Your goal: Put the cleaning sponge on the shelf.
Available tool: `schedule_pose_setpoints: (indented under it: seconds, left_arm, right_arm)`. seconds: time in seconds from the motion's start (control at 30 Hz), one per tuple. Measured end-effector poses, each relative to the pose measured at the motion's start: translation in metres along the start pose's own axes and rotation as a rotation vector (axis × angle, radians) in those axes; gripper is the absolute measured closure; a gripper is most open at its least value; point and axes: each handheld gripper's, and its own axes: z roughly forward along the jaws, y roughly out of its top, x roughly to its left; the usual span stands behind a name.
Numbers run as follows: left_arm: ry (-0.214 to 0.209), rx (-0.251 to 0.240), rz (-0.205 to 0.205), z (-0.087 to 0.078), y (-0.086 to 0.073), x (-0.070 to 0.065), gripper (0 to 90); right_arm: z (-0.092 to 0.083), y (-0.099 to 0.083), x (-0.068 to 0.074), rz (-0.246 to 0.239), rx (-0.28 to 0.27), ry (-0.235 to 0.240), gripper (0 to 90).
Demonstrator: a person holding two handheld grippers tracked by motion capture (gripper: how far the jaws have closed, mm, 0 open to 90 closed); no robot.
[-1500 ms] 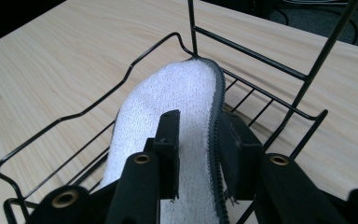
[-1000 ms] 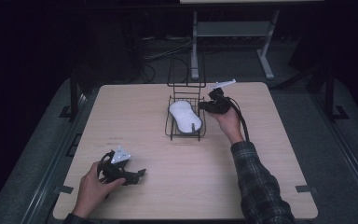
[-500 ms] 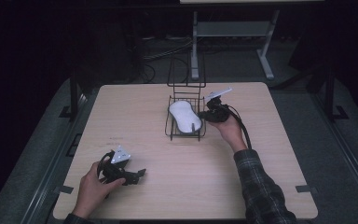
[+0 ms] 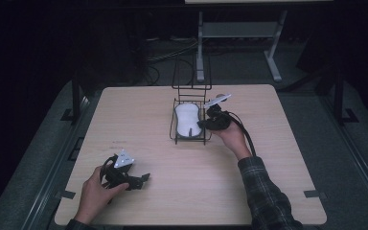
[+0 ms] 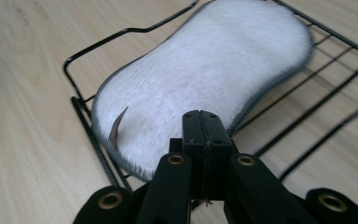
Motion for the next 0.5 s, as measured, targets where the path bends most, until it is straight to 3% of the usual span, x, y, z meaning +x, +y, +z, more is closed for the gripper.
schedule_pose_setpoints:
  seconds: [0.07,0.23,0.5]
  left_arm:
    - [0.0,0.0,0.0,0.0,0.0,0.0,12.6]
    - [0.001,0.002,0.003,0.0,0.0,0.0,12.6]
    - [0.001,-0.001,-0.001,0.0,0.0,0.0,12.6]
  right_arm:
    - [0.003,0.001,0.005,-0.025,0.006,0.006,89.3]
    - [0.0,0.003,0.005,-0.018,-0.016,-0.005,89.3]
    - [-0.025,-0.001,0.0,0.01,-0.048,-0.035,85.1]
